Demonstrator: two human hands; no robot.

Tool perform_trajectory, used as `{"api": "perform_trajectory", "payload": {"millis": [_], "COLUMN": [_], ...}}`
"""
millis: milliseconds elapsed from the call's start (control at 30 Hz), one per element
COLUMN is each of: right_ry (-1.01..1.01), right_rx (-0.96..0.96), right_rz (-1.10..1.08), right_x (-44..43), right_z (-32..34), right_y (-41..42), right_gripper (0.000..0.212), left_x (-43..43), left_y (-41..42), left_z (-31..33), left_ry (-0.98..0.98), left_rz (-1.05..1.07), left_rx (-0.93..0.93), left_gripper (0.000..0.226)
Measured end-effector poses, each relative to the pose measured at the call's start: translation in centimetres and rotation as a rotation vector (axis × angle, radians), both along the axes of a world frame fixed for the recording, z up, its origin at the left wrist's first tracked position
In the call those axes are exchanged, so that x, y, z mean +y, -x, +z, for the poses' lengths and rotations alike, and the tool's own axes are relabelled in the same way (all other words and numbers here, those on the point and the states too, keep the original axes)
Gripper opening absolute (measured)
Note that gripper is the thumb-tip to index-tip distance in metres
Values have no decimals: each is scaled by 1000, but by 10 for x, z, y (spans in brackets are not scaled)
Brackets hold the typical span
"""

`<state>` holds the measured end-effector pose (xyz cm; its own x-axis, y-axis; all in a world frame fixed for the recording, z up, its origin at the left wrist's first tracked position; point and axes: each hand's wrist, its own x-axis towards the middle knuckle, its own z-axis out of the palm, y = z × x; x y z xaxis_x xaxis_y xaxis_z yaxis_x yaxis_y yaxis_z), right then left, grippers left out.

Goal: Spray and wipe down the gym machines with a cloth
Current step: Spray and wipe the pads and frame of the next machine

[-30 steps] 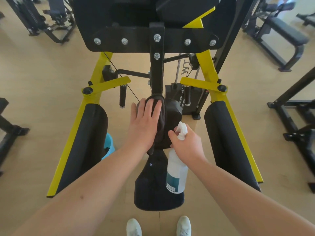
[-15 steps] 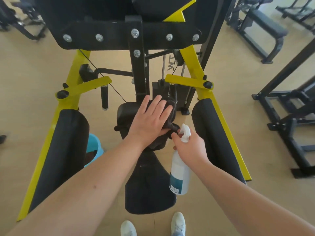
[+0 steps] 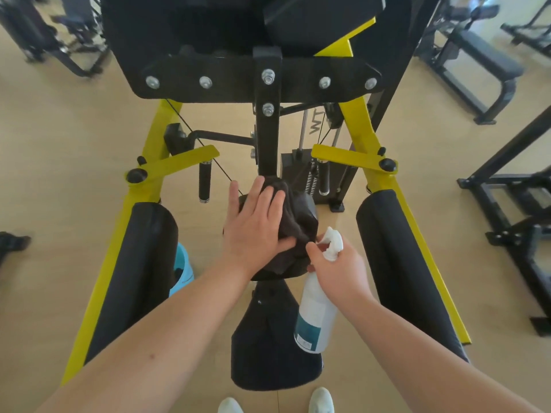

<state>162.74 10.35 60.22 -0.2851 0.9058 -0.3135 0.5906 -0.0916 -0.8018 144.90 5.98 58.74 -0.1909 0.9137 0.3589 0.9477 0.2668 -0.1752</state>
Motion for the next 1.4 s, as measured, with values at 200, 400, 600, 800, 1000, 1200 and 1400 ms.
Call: {"api": "perform_trajectory", "payload": {"millis": [200, 400, 600, 800, 1000, 1200, 1400], "right_ry": [-20, -61, -47, -10, 44, 36, 57], "right_rx": [10, 24, 15, 43, 5, -45, -8], "right_rz": [-74, -108, -62, -105, -122, -104, -142], "right_x": [19, 26, 17, 5, -2, 0, 8], "right_z": [-11, -7, -1, -10, -29, -51, -64], "right_y": [-14, -12, -5, -8, -19, -27, -35], "right_gripper": [20, 9, 8, 12, 16, 14, 13], "left_x": [32, 35, 14, -14, -24, -5, 3], "left_y": [-14, -13, 2, 0, -31, -34, -30], "left_z": [4, -4, -18, -54, -95, -78, -89], "left_ry": [36, 23, -43, 67, 297, 151, 314], "left_rz": [-180, -439, -382, -220, -119, -174, -370], "left_rx": [1, 108, 196, 251, 213, 283, 539], "left_gripper": [81, 61, 71, 91, 113, 107, 101]}}
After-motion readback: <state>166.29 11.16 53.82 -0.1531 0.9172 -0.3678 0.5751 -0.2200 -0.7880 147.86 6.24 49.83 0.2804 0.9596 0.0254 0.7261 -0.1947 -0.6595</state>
